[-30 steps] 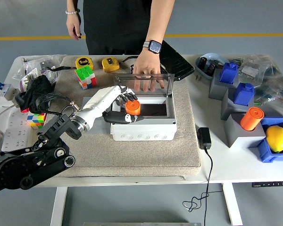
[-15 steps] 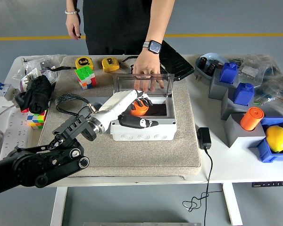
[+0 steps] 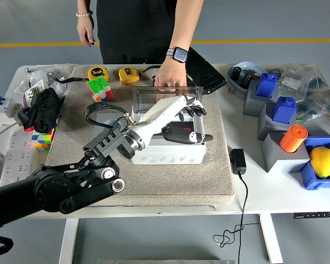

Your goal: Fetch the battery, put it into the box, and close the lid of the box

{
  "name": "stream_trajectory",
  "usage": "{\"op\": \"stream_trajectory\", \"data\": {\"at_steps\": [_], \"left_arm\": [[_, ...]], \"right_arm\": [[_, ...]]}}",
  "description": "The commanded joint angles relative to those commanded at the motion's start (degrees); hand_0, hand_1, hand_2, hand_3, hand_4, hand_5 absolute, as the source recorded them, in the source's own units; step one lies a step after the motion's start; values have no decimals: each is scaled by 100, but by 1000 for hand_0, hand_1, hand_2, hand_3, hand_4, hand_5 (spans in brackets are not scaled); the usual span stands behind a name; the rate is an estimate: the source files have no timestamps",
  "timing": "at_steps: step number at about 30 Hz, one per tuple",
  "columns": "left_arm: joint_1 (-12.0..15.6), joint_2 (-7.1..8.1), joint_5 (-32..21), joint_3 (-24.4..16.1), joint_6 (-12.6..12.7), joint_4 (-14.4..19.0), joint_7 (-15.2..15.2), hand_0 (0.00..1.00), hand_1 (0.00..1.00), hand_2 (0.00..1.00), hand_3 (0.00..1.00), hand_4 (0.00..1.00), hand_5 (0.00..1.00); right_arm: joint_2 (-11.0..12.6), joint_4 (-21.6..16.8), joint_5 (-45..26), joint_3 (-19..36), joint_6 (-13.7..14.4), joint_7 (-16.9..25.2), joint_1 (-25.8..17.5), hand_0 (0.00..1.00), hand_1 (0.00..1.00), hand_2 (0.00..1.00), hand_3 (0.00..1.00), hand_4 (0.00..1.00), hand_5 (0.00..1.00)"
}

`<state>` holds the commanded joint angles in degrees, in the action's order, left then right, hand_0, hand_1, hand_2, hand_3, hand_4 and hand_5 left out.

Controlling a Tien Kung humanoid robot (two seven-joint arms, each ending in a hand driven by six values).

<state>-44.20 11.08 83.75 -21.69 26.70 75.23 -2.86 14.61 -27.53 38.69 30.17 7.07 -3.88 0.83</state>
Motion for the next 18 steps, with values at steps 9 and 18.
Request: {"op": "stream_trajectory", "data": {"at_steps": [9,18], "left_arm": [[-176,72,221,-684,229,176,88,621,674,647,631,989,478],[-725,96,555,-772,-458,-397,-915,843,835,802,797,998,614]], "right_arm": [[-23,8,-16,-27,-6,1,-3,619,659,668,571,937,446],[-11,7,-33,-35,-5,-4,15,618,659,667,571,936,446]]}}
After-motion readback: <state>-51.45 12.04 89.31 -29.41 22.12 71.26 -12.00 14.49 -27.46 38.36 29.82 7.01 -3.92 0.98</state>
